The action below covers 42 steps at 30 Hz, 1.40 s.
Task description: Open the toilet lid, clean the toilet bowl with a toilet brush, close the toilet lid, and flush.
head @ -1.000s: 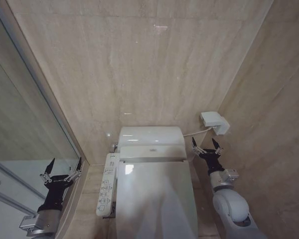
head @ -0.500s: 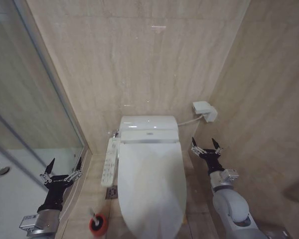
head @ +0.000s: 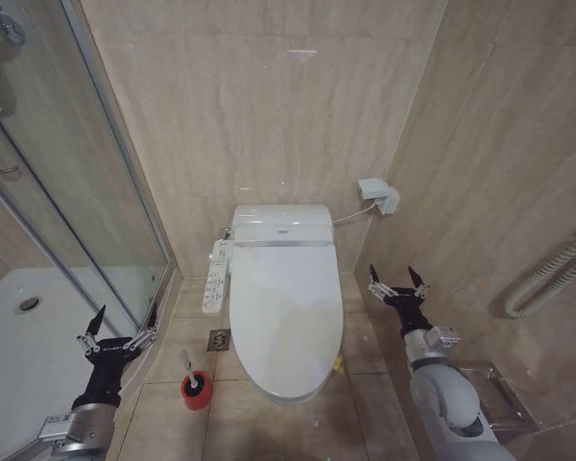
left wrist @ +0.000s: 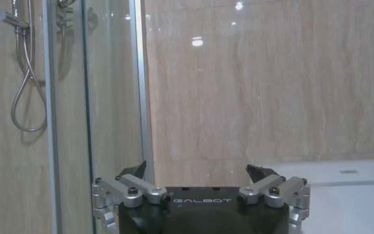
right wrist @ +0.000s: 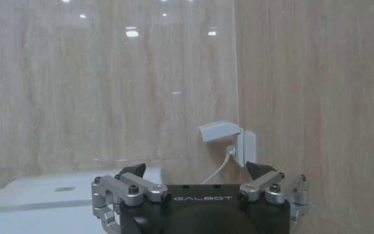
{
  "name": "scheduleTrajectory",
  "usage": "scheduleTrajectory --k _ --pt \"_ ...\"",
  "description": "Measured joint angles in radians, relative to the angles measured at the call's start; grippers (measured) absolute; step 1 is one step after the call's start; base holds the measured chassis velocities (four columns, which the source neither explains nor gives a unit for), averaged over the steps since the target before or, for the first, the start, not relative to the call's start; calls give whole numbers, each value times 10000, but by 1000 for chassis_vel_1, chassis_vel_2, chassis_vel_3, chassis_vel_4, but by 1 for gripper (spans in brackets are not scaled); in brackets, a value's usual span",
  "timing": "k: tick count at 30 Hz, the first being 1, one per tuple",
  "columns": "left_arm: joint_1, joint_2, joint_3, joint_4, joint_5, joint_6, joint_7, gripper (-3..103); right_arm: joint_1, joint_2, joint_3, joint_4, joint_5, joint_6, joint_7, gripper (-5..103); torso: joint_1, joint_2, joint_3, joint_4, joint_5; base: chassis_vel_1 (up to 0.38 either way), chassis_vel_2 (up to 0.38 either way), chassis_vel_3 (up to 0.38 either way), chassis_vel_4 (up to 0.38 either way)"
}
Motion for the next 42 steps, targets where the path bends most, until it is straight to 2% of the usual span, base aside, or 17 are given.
scheduleTrajectory --k 7,8,10,12,17,20,23,24,26,28,29,31,34,36,42 --pt "4 0 -1 -1 0 0 0 100 -1 0 0 0 0 0 0 100 -12 2 -5 3 0 160 -159 -189 204" --pt "4 -1 -1 0 0 0 1 100 -4 0 0 0 0 0 0 100 -11 1 -3 1 9 269 -278 -232 271" --pt "5 -2 -1 0 0 0 1 100 -4 -2 3 0 0 1 1 100 -17 5 -7 -4 -5 253 -313 -286 267" --pt "4 -1 -2 0 0 0 1 100 -5 0 0 0 0 0 -1 100 -15 4 -6 -2 6 286 -309 -312 298" --pt "4 -2 -1 0 0 0 1 100 -3 -1 1 0 0 0 0 100 -15 5 -7 0 -7 315 -325 -324 313" --pt "5 -2 -2 -2 0 -1 0 100 -4 -2 1 0 0 0 0 100 -15 5 -6 1 8 338 -333 -344 325" --pt "11 -2 -1 -1 0 0 1 100 -6 -1 1 1 0 0 0 100 -22 8 -9 -1 -10 316 -277 -300 289" --pt "12 -2 -4 -1 0 0 0 100 -7 1 1 0 0 0 0 100 -23 9 -10 2 7 170 -237 -281 196" --pt "13 -2 -2 -1 0 0 1 100 -7 -1 1 0 0 0 0 100 -22 9 -9 2 6 170 -122 -174 196" --pt "12 -2 -2 -1 0 0 1 100 -6 0 0 0 0 0 0 100 -22 9 -9 2 -3 26 -48 -55 103" --pt "8 0 -2 -1 0 0 1 100 -6 0 1 0 0 0 0 100 -16 7 -6 -6 2 0 0 0 0" --pt "7 0 -1 -1 0 0 1 100 -5 0 1 0 0 0 0 100 -11 4 -3 -1 7 -44 -3 34 -27" --pt "-2 0 0 -1 0 0 2 100 -2 -1 1 0 0 0 0 100 -3 1 0 -5 -3 -117 59 120 -59" --pt "0 0 -1 -1 0 0 1 100 1 -1 0 0 0 0 0 100 -1 0 0 6 3 -73 69 112 -47" --pt "3 0 0 -1 0 0 1 100 -1 -1 0 0 0 0 0 100 -11 2 -4 0 1 -19 13 16 -6"
